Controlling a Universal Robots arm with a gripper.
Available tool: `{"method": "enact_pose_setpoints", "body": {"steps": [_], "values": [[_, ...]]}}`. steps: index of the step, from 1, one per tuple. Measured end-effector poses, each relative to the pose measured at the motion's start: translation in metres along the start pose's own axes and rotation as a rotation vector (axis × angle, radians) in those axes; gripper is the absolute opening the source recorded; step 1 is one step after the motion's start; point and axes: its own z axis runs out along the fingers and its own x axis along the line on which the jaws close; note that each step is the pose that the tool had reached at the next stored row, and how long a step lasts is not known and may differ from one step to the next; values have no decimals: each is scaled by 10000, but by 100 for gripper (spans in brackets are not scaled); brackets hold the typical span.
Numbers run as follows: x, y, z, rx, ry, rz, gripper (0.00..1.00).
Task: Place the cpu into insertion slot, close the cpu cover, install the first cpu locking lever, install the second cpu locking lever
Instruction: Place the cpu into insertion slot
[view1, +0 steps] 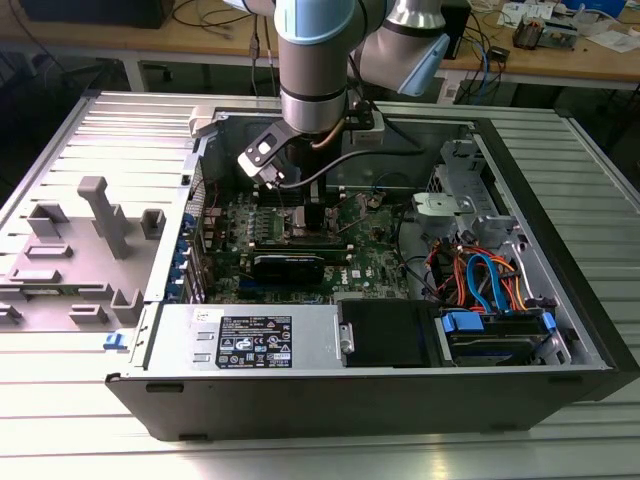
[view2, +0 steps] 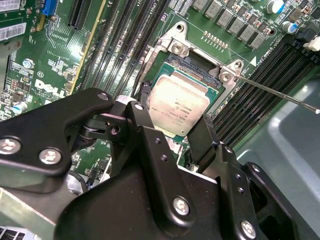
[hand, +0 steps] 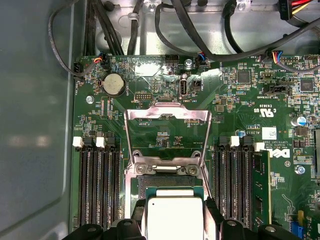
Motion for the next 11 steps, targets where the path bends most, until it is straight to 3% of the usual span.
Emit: {"method": "enact_pose_setpoints", "body": {"steps": [11], "values": [[30, -2, 51, 1, -9, 0, 54]]}}
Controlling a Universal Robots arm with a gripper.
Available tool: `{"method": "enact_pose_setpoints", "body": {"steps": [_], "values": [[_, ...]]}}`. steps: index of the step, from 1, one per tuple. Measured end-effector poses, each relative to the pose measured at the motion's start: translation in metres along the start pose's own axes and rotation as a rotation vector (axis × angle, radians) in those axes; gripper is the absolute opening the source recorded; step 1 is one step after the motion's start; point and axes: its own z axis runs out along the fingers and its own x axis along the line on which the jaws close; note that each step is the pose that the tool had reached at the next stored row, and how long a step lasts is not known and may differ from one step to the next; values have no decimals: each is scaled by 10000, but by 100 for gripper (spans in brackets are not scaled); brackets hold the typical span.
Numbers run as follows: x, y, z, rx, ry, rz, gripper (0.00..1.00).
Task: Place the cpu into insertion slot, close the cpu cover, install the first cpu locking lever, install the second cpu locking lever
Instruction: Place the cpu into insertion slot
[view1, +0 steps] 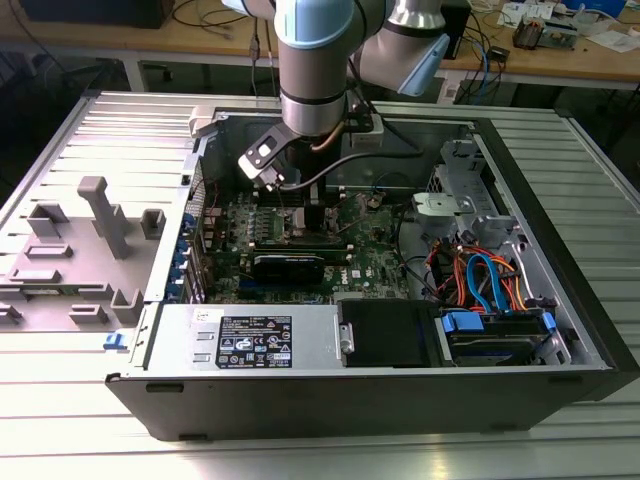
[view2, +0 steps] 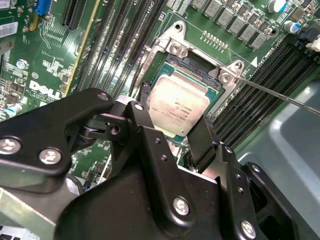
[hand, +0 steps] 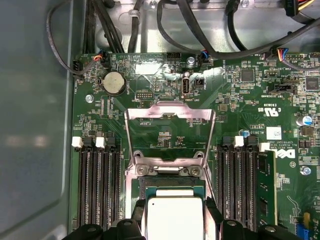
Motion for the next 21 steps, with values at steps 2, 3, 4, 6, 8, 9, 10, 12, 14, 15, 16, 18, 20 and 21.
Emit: {"method": "enact_pose_setpoints", "body": {"steps": [2, 3, 4, 6, 8, 9, 10, 12, 14, 15, 16, 18, 20, 21], "values": [[22, 0, 2, 1, -39, -2, 54], [41, 0, 3, 18, -65, -2, 54], [64, 0, 9, 43, -172, -7, 54], [67, 0, 29, 54, -453, -17, 54], [66, -1, 36, 57, -455, -18, 54], [66, -2, 48, 56, -422, -15, 54], [66, -2, 56, 58, -393, -14, 54], [66, -3, 73, 62, -334, -11, 54], [66, -4, 94, 81, -297, -3, 54], [66, -3, 98, 96, -298, 11, 54], [66, -3, 103, 106, -296, 24, 54], [65, 0, 115, 134, -298, 102, 54], [65, 5, 131, 145, -292, 115, 54], [65, 7, 133, 149, -294, 120, 54]]}}
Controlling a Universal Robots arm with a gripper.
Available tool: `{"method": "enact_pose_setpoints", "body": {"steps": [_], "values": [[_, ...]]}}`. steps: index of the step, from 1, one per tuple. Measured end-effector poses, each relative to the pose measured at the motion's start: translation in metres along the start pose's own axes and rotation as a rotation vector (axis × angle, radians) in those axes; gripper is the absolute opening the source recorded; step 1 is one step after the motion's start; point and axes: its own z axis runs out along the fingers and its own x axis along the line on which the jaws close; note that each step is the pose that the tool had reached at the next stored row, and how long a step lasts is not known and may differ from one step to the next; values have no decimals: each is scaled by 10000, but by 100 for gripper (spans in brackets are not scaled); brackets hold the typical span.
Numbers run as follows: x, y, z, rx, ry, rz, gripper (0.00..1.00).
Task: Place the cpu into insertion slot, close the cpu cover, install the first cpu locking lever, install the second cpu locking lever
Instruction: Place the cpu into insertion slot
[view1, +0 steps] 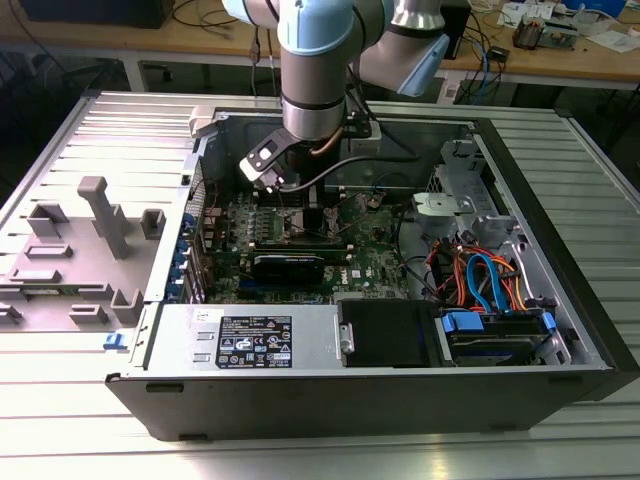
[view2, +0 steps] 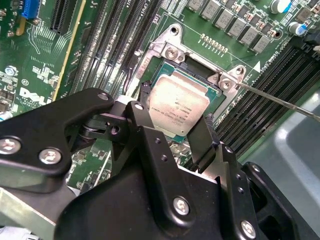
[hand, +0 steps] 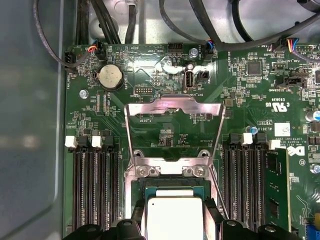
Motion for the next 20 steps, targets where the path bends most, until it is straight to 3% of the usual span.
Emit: {"method": "enact_pose_setpoints", "body": {"steps": [20], "values": [[1, 5, 2, 12, -1, 55, 54]]}}
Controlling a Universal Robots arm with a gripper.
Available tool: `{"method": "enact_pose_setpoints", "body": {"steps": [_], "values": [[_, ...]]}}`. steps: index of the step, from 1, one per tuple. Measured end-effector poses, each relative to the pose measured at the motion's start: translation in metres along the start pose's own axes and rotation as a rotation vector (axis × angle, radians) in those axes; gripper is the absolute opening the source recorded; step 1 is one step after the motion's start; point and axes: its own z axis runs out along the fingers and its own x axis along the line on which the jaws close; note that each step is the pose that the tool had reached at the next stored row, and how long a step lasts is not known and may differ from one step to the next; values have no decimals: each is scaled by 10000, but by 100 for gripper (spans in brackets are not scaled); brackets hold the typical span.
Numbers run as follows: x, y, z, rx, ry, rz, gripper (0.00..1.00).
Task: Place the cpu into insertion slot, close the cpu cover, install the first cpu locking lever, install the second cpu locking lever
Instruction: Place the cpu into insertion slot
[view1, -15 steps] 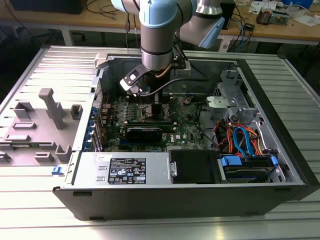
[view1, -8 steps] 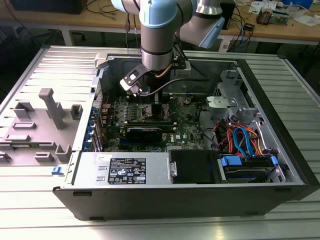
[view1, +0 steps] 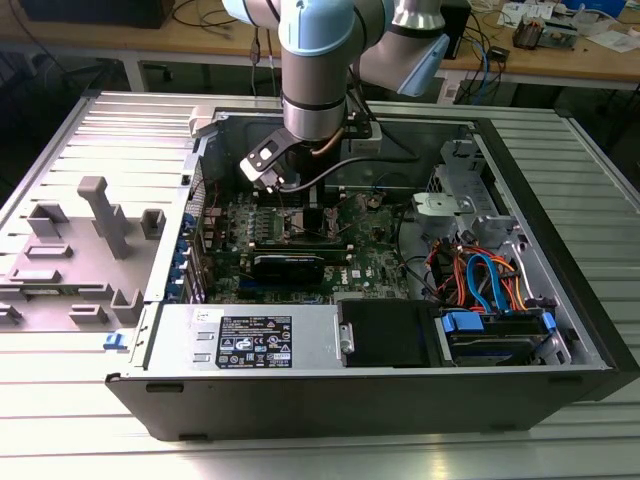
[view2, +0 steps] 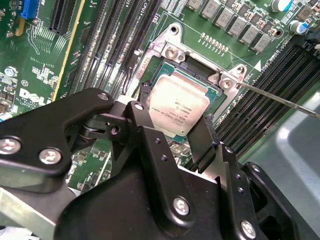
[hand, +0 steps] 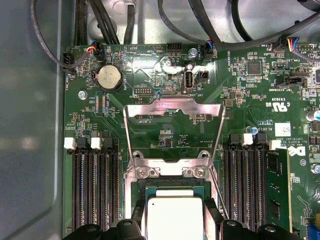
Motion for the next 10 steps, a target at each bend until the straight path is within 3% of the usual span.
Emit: {"method": "enact_pose_setpoints", "body": {"steps": [10], "values": [[41, -1, 15, 0, -54, 1, 54]]}}
